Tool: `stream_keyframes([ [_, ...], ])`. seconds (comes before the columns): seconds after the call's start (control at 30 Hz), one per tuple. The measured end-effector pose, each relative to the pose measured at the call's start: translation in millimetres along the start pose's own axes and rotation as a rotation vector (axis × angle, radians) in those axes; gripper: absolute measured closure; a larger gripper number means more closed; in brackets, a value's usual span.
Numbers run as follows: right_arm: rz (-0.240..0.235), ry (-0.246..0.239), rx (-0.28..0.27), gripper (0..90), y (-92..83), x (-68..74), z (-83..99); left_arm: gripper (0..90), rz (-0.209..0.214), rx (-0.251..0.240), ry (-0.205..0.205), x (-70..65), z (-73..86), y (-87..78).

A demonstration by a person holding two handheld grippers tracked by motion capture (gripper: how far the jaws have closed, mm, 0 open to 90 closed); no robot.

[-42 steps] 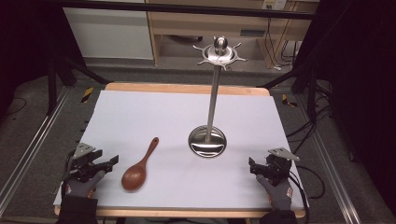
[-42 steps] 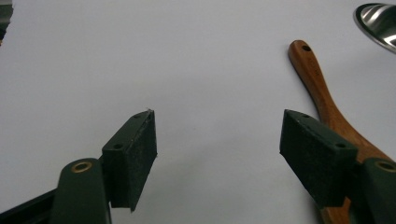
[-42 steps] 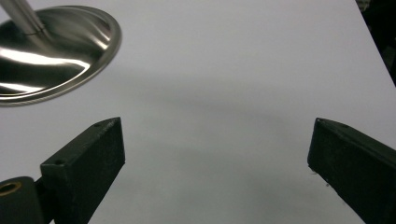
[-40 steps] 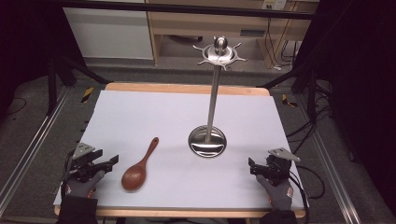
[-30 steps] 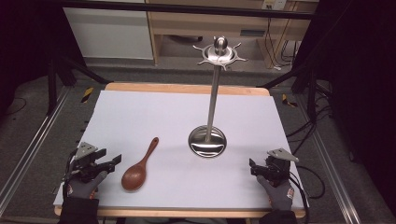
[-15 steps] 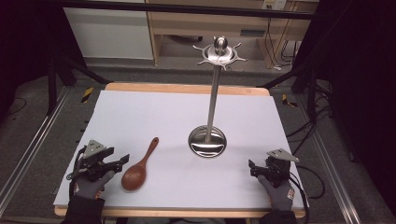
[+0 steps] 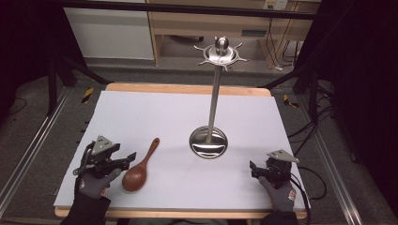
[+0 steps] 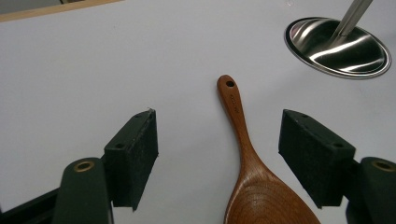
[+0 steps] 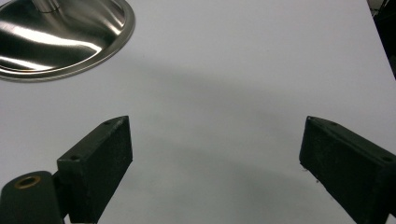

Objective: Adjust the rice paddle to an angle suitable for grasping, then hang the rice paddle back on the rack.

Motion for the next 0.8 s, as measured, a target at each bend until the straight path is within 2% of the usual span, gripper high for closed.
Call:
stream_keyframes([
  [0.3, 0.001, 0.003, -0.002, 9.7, -0.4, 0.3, -0.2, 27.1, 0.016, 0.010, 0.007, -3.2, -13.5, 6.2],
  [0.53, 0.028, -0.007, -0.026, 12.3, -3.9, -0.8, -2.9, 27.1, 0.027, 0.042, 0.021, -7.5, -20.6, 16.6],
  [0.8, 0.030, -0.020, -0.025, 14.0, -3.9, 1.4, -2.8, 27.7, 0.029, 0.075, 0.033, -8.9, -23.2, 24.6],
])
Point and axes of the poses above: each handheld gripper's, and its own axes: y roughly forward along the jaws, z roughly out of its underside, x roughly to its left, the point moved 8 cm from there along y, roughly forward along the jaws, and after that the axes turned 1 degree about y, right-handed, at the moved point
